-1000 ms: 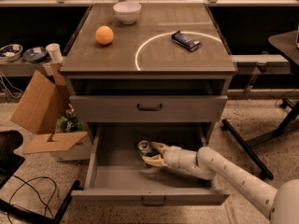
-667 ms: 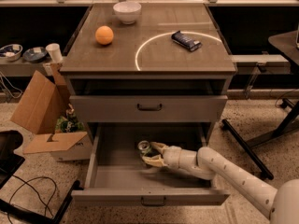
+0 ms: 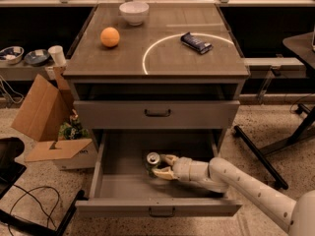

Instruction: Pick green can from middle drawer and place on counter

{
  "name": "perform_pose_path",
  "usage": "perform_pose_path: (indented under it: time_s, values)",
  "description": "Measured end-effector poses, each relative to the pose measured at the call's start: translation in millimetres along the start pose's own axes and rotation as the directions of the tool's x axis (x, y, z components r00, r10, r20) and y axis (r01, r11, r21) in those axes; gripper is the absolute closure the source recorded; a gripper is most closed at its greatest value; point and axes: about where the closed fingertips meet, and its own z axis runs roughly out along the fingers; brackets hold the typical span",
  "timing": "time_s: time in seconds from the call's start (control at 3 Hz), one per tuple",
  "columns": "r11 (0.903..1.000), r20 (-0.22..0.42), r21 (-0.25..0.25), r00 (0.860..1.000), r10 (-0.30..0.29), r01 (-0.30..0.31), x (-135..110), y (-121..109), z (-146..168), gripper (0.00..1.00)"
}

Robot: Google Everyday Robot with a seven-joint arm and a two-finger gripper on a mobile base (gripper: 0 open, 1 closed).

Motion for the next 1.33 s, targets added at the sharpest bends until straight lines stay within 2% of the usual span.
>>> perform_pose_path:
  time_s: [0.33, 0.67, 1.0, 1.33]
  values:
    - [0.9999, -0.016, 0.008, 1.000, 0.013, -0.013, 4.3, 3.3, -3.7, 0.82]
    - [0.9996, -0.031, 0.013, 0.999, 0.025, -0.025, 7.6, 5.3, -4.8, 1.00]
    - [0.9996, -0.031, 0.013, 0.999, 0.025, -0.025, 7.6, 5.3, -4.8, 1.00]
    - [0.9996, -0.031, 0.013, 0.999, 0.025, -0.025, 7.6, 5.3, -4.8, 0.82]
